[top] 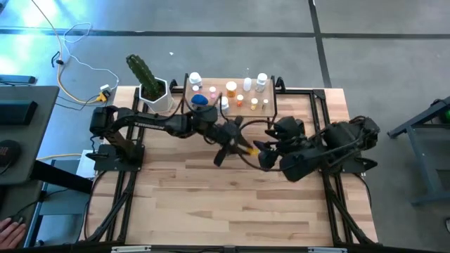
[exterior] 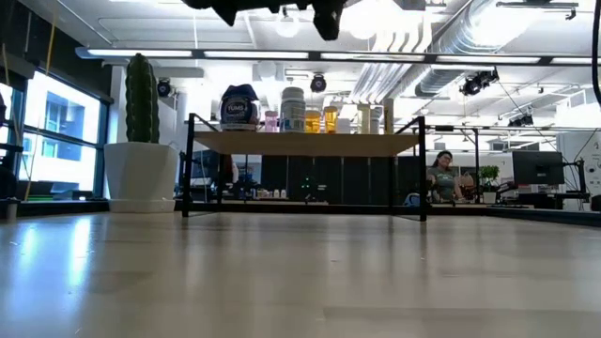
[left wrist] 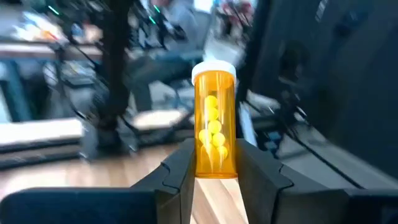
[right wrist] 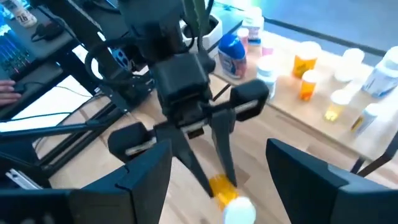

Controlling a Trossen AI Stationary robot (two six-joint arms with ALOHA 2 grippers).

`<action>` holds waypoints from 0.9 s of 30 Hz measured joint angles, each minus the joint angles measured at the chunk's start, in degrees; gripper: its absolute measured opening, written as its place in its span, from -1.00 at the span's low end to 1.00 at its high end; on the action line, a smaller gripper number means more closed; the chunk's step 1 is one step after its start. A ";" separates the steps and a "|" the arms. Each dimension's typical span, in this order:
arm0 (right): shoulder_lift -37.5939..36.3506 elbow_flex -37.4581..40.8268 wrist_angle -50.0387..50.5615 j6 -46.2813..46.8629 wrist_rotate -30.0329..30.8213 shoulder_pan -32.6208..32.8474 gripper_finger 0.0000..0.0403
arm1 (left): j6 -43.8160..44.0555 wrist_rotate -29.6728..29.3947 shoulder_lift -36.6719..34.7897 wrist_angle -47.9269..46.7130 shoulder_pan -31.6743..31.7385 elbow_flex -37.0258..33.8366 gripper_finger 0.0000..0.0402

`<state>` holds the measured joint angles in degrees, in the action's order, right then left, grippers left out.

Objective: Pick and place medicine bottles onto shelf by color
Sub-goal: Put the orange small pill bottle on the shelf

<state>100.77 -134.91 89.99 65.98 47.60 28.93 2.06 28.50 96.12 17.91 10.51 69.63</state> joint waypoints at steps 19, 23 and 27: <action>-8.49 -0.09 -2.42 -12.76 -6.17 -16.58 0.25 | 13.49 -15.95 -0.55 19.87 4.76 0.00 -0.56; -8.68 -0.09 -5.16 -16.74 -9.97 -20.12 0.25 | 13.63 -18.58 -0.55 19.75 4.60 0.00 -0.56; -8.67 0.95 -5.08 -17.65 -13.96 -23.03 0.25 | 12.83 -21.18 -0.55 19.79 4.00 0.00 -0.56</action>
<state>92.09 -133.97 84.92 48.33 33.65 5.90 14.90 7.32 95.57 37.70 14.51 69.63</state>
